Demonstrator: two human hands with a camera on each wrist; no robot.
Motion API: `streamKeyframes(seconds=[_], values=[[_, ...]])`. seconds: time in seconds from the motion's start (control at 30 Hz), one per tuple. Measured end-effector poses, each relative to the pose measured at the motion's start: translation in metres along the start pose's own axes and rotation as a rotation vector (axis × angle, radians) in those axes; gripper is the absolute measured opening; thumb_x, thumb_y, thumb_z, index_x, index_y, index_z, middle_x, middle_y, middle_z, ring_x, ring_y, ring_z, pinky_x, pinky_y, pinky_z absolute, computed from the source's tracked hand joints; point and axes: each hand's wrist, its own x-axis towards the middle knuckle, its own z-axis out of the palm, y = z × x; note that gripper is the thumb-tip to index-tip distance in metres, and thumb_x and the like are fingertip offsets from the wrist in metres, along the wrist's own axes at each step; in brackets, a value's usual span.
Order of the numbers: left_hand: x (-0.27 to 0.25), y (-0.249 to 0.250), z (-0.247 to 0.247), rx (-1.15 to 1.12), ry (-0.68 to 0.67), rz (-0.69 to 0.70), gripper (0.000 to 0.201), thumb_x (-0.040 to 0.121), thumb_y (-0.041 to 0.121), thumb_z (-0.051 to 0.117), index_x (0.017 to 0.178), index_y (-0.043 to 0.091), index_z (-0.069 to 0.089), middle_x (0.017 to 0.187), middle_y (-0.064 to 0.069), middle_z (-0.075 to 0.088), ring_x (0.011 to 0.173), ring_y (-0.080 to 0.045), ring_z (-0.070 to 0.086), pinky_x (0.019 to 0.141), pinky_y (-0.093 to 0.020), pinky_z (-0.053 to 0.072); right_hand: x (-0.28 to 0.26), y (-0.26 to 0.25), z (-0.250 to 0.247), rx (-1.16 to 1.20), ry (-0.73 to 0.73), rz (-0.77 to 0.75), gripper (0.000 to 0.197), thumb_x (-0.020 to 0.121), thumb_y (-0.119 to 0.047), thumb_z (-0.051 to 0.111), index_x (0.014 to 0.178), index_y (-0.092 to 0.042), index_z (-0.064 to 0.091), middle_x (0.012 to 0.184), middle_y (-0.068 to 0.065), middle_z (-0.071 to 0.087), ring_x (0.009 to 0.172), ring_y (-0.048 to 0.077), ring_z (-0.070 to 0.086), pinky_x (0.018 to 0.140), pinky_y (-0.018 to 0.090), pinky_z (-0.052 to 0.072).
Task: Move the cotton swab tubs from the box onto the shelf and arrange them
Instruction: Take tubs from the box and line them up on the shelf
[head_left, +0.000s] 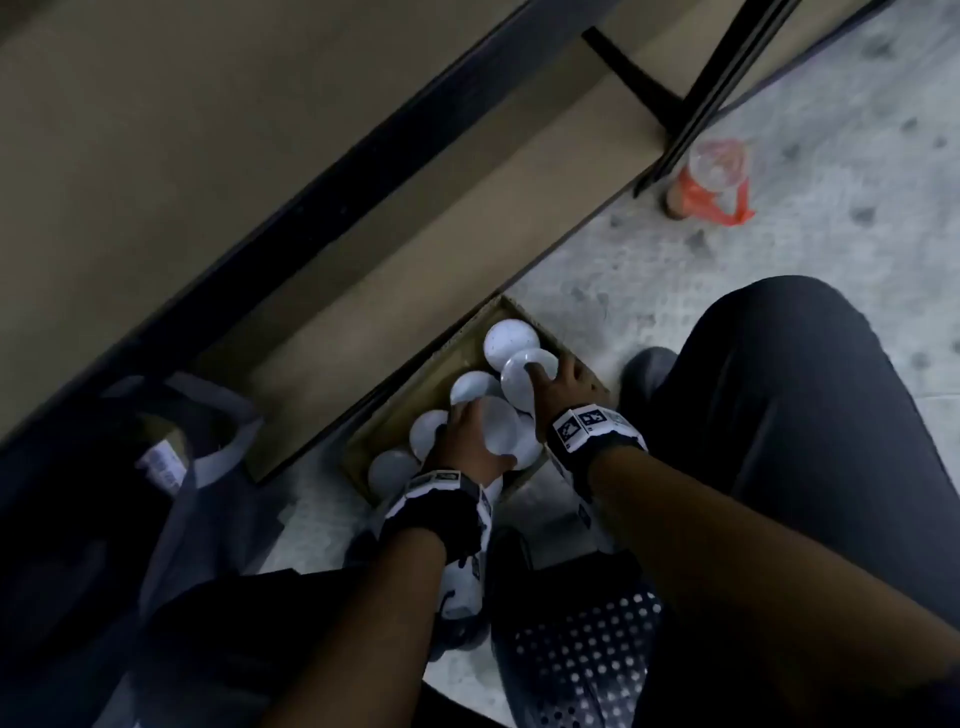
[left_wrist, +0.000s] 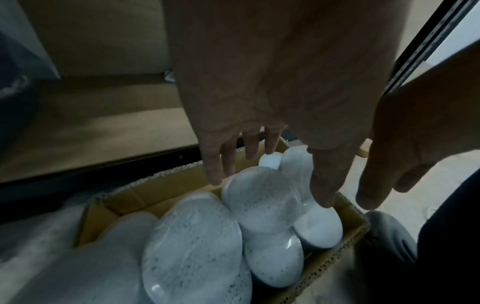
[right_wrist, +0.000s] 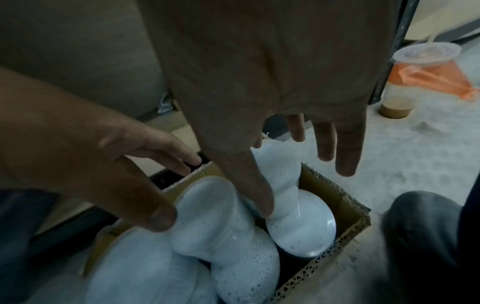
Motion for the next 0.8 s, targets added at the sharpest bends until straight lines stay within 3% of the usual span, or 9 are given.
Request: streamKeyframes(seconds=[0.1,0.2,0.3,0.4,0.57,0.7,0.8], values=[[0.004,-0.003,0.008,-0.014,-0.027,-0.045,0.104,0.078,0.042,0.077,0.156,0.024,0.010,0.160,0.000,0.007,0.143,-0.030,0.025,0.108,-0.046,0.038,0.015,-0.005,0.012,-0.009,0.049,0.060,0.072,0.087,-0.025,0.065,0.146,-0.029,0.024,0.144,0.019,0.028,0.122,0.044,0.042,0.092,0.050,0.045],[0.021,-0.006,0.025,0.054,0.022,-0.047,0.109,0.079,0.048,0.075,0.156,0.031,0.000,0.162,0.005,-0.006,0.145,-0.031,0.019,0.107,-0.050,0.038,0.042,-0.008,0.031,-0.025,0.083,0.013,0.080,0.082,-0.026,0.070,0.145,-0.029,0.021,0.148,0.019,0.023,0.123,0.047,0.040,0.090,0.053,0.045],[0.041,-0.009,0.042,0.090,0.111,-0.041,0.110,0.074,0.052,0.076,0.155,0.033,0.004,0.160,0.005,0.002,0.145,-0.031,0.019,0.105,-0.051,0.040,0.057,-0.005,0.044,-0.048,0.152,-0.010,0.076,0.084,-0.028,0.065,0.145,-0.030,0.019,0.146,0.017,0.024,0.120,0.044,0.044,0.088,0.050,0.046],[0.055,-0.007,0.054,0.096,0.205,-0.039,0.107,0.067,0.052,0.078,0.150,0.034,0.013,0.151,0.004,0.016,0.138,-0.033,0.030,0.098,-0.052,0.044,0.063,-0.002,0.052,-0.061,0.214,-0.037,0.076,0.087,-0.034,0.059,0.148,-0.029,0.014,0.148,0.018,0.023,0.122,0.041,0.042,0.093,0.047,0.045],[0.058,-0.006,0.063,0.105,0.317,-0.041,0.095,0.058,0.053,0.075,0.138,0.036,0.027,0.137,0.003,0.025,0.127,-0.030,0.040,0.090,-0.051,0.048,0.064,0.004,0.061,-0.082,0.171,-0.073,0.087,0.092,-0.053,0.048,0.154,-0.029,-0.009,0.157,0.019,0.002,0.136,0.041,0.027,0.108,0.047,0.034],[0.036,-0.002,0.054,0.071,0.392,-0.055,0.086,0.059,0.040,0.077,0.132,0.030,0.032,0.128,0.001,0.034,0.116,-0.028,0.046,0.087,-0.047,0.049,0.055,0.001,0.054,-0.046,0.203,-0.121,0.095,0.083,-0.057,0.056,0.151,-0.035,-0.006,0.153,0.014,0.010,0.131,0.038,0.033,0.101,0.045,0.042],[0.015,0.004,0.050,0.049,0.415,-0.070,0.080,0.062,0.037,0.077,0.129,0.025,0.034,0.123,0.000,0.037,0.112,-0.026,0.046,0.089,-0.042,0.047,0.038,0.002,0.040,-0.020,0.202,-0.152,0.090,0.080,-0.046,0.062,0.148,-0.034,0.006,0.150,0.012,0.012,0.125,0.037,0.037,0.091,0.043,0.048]])
